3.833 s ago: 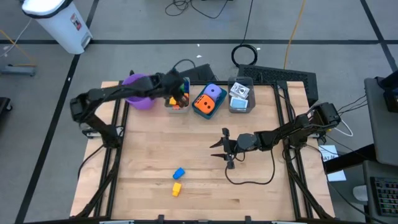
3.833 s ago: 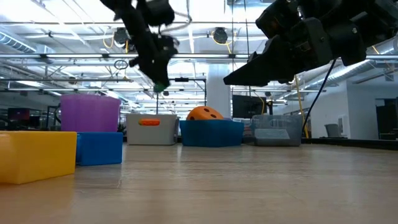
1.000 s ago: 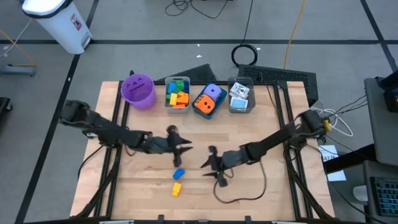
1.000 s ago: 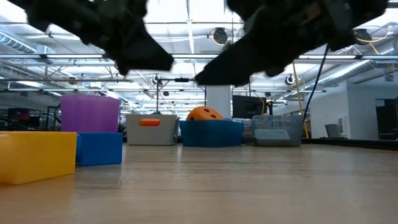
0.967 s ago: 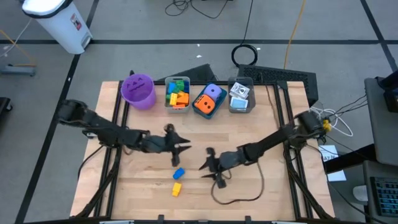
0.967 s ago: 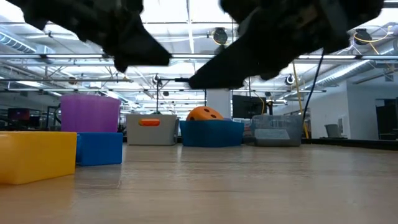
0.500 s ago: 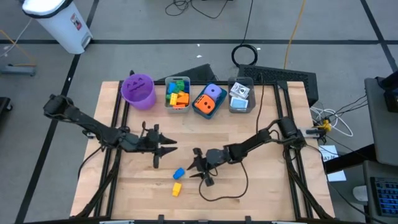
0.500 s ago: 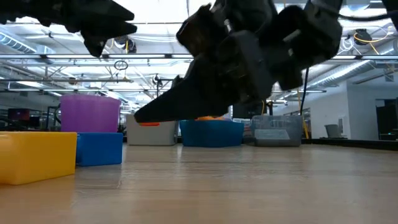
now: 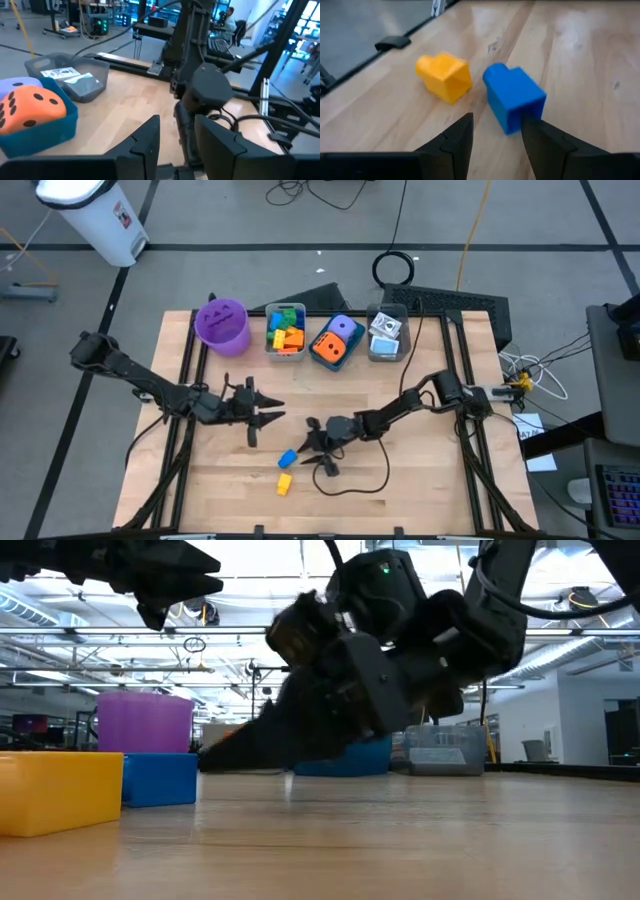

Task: Pick & Place Toys
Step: Put the blue game piece into the gray bin

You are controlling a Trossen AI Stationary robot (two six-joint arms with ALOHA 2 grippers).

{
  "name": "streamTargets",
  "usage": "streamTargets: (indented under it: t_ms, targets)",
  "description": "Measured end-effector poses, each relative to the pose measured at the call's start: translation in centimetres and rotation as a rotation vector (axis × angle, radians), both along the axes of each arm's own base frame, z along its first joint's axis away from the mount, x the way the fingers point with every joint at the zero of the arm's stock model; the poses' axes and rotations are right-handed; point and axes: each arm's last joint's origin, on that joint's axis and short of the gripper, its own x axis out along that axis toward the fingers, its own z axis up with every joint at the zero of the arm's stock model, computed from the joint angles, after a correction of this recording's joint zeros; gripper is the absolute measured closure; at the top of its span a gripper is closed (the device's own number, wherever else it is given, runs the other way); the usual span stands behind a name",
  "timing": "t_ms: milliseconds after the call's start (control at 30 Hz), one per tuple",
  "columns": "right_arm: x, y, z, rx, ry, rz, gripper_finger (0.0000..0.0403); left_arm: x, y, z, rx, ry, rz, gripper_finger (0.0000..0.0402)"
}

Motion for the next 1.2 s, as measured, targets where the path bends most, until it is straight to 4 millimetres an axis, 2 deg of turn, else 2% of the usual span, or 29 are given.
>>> streamTargets:
  t_ms: [267,733,1200]
  targets:
    - [0.5,0.2,0.6,0.001,-0.022,0.002,0.0248,0.1,0.4,0.1,-0.037,-0.010,0.024,0.0272]
    - [0.4,0.3,0.4,-0.016,0.003,-0.024,0.0248,0.1,0.4,0.0,-0.056,-0.011,0.026,0.0272]
    - [0.3,0.9,0.0,-0.029,-0.007,-0.006,0.0248,1.4,0.1,-1.2,-0.032,0.002,0.032,0.0272]
